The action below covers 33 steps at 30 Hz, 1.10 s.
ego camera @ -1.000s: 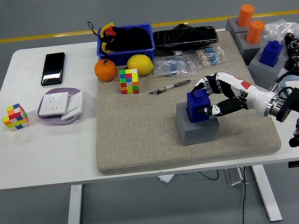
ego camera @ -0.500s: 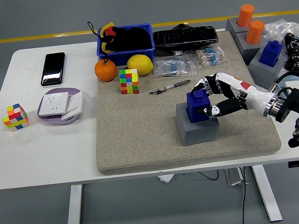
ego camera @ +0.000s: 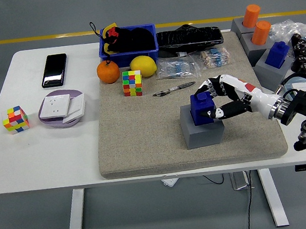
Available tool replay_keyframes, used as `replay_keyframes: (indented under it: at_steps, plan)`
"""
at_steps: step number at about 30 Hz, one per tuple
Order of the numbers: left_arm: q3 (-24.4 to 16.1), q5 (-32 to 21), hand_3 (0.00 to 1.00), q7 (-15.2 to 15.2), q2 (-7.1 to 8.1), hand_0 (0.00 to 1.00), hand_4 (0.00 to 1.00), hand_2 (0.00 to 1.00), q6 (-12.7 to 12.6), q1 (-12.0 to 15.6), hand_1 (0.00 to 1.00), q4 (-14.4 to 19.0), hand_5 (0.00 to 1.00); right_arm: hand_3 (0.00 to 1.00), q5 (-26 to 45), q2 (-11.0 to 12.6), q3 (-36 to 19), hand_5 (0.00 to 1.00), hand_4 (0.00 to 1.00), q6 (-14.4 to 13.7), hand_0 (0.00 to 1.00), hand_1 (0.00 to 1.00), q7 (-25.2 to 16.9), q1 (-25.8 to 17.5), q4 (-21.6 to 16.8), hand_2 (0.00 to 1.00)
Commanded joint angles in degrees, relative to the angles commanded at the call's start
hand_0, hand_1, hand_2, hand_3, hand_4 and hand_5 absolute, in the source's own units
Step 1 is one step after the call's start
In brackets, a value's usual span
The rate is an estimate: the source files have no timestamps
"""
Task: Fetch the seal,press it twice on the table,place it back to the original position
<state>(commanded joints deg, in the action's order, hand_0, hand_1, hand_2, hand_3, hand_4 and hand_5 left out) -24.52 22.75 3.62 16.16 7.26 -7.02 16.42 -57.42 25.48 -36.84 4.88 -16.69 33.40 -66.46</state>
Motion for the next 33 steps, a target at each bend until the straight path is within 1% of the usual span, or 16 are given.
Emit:
replay_keyframes:
  at_steps: [1, 2, 7, 8, 13, 14, 19, 20, 25, 26, 31, 32, 33]
  plan:
    - [0.0, 0.0, 0.772, 0.0, 0.01, 0.793, 0.803, 0.736, 0.0, 0.0, 0.748, 0.0, 0.486, 0.550, 0.0, 0.0, 0.0, 0.002, 0.931, 0.0, 0.585, 0.560, 0.0, 0.0, 0.0, 0.549]
    - [0.0, 0.0, 0.772, 0.0, 0.02, 0.793, 0.803, 0.736, 0.0, 0.0, 0.747, 0.0, 0.486, 0.609, -0.1, 0.0, 0.0, 0.002, 0.982, 0.0, 0.618, 0.615, 0.1, 0.0, 0.0, 0.604]
    - [0.1, -0.1, 0.772, 0.0, -0.03, 0.793, 0.803, 0.736, 0.0, 0.0, 0.747, 0.0, 0.486, 0.609, -0.1, 0.0, 0.0, 0.002, 0.982, 0.0, 0.618, 0.615, 0.1, 0.0, -0.1, 0.604]
    - [0.1, -0.1, 0.772, 0.0, -0.03, 0.793, 0.803, 0.736, 0.0, 0.0, 0.747, 0.0, 0.486, 0.663, -0.1, 0.0, 0.0, 0.002, 0.998, 0.0, 0.660, 0.662, 0.1, 0.0, -0.1, 0.663]
    - [0.0, 0.0, 0.772, 0.0, 0.01, 0.793, 0.803, 0.736, 0.0, 0.0, 0.747, 0.0, 0.486, 0.663, -0.1, 0.0, 0.0, 0.002, 0.998, 0.1, 0.660, 0.662, 0.0, 0.1, -0.2, 0.663]
    - [0.0, 0.0, 0.772, 0.0, 0.02, 0.791, 0.804, 0.736, 0.0, 0.0, 0.748, 0.0, 0.486, 0.700, -0.1, 0.0, 0.0, 0.002, 0.998, 0.1, 0.690, 0.695, 0.0, 0.1, -0.3, 0.701]
    - [0.1, -0.1, 0.772, 0.0, 0.01, 0.791, 0.804, 0.736, 0.0, 0.0, 0.748, 0.0, 0.486, 0.700, -0.2, -0.1, 0.1, 0.002, 0.998, -0.1, 0.690, 0.695, 0.2, 0.1, -0.3, 0.701]
    - [0.1, -0.1, 0.772, 0.0, -0.01, 0.791, 0.804, 0.736, 0.0, 0.0, 0.748, 0.0, 0.486, 0.778, -0.3, -0.1, 0.1, 0.002, 0.998, -0.1, 0.752, 0.764, 0.2, 0.1, -0.3, 0.783]
    - [0.0, -0.1, 0.772, 0.0, -0.02, 0.791, 0.804, 0.736, 0.0, -0.1, 0.748, 0.0, 0.486, 0.778, -0.4, -0.1, 0.1, 0.002, 0.998, 0.1, 0.752, 0.764, 0.5, 0.2, -0.4, 0.783]
    - [0.0, -0.1, 0.772, 0.0, -0.02, 0.791, 0.804, 0.736, 0.0, -0.1, 0.748, 0.0, 0.485, 0.848, -0.5, -0.1, 0.1, 0.211, 0.998, 0.1, 0.867, 0.850, 0.5, 0.2, -0.4, 0.864]
    - [0.1, -0.2, 0.772, 0.0, 0.04, 0.791, 0.804, 0.736, 0.0, -0.1, 0.748, 0.0, 0.485, 0.848, -0.2, 0.1, -0.1, 0.211, 0.998, 0.7, 0.867, 0.850, 1.0, 0.3, -0.8, 0.864]
    - [0.1, -0.2, 0.772, 0.0, 0.04, 0.792, 0.803, 0.736, 0.0, -0.1, 0.746, 0.0, 0.484, 0.898, -0.1, 0.1, -0.1, 0.343, 0.998, 0.9, 0.947, 0.916, 1.1, 0.3, -0.9, 0.914]
    - [0.1, -0.2, 0.772, 0.0, 0.03, 0.792, 0.803, 0.736, 0.0, -0.1, 0.746, 0.0, 0.484, 0.898, -0.1, 0.1, -0.2, 0.343, 0.998, 1.1, 0.947, 0.916, 1.2, 0.3, -0.9, 0.914]
